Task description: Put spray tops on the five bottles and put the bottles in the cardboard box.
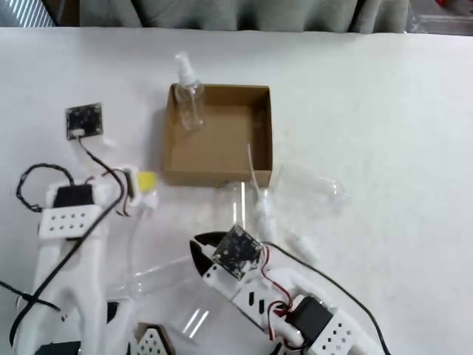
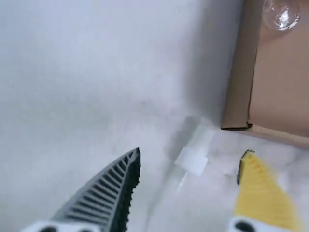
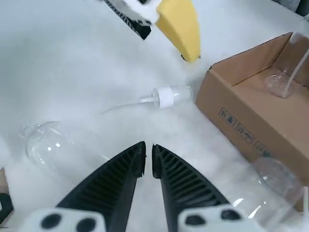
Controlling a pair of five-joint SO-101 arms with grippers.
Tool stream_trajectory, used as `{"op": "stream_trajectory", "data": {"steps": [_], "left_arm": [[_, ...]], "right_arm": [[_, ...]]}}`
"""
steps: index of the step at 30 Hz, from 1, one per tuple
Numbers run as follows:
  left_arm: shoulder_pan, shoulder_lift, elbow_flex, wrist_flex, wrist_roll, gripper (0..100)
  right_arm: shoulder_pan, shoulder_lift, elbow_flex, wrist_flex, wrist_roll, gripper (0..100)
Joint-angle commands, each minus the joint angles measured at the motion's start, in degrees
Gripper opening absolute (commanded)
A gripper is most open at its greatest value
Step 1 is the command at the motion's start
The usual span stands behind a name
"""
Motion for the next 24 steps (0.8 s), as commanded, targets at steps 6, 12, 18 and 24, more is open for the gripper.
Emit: {"op": "stream_trajectory", "data": {"steps": [6,12,18,24], "left_arm": [[-15.1,0.0,-12.8,4.7,0.7,31],[-20.4,0.0,-17.5,7.6,0.4,31],[-25.8,0.1,-22.7,11.0,-0.6,31],[-28.3,0.1,-27.1,14.7,-3.3,31]], "right_arm": [[-2.7,-0.2,0.4,0.5,1.8,1.5],[-10.2,-0.2,0.4,1.7,2.1,1.5],[-12.4,-0.2,-1.1,6.0,2.5,1.5],[-18.9,2.6,-2.1,7.2,3.2,1.5]]}}
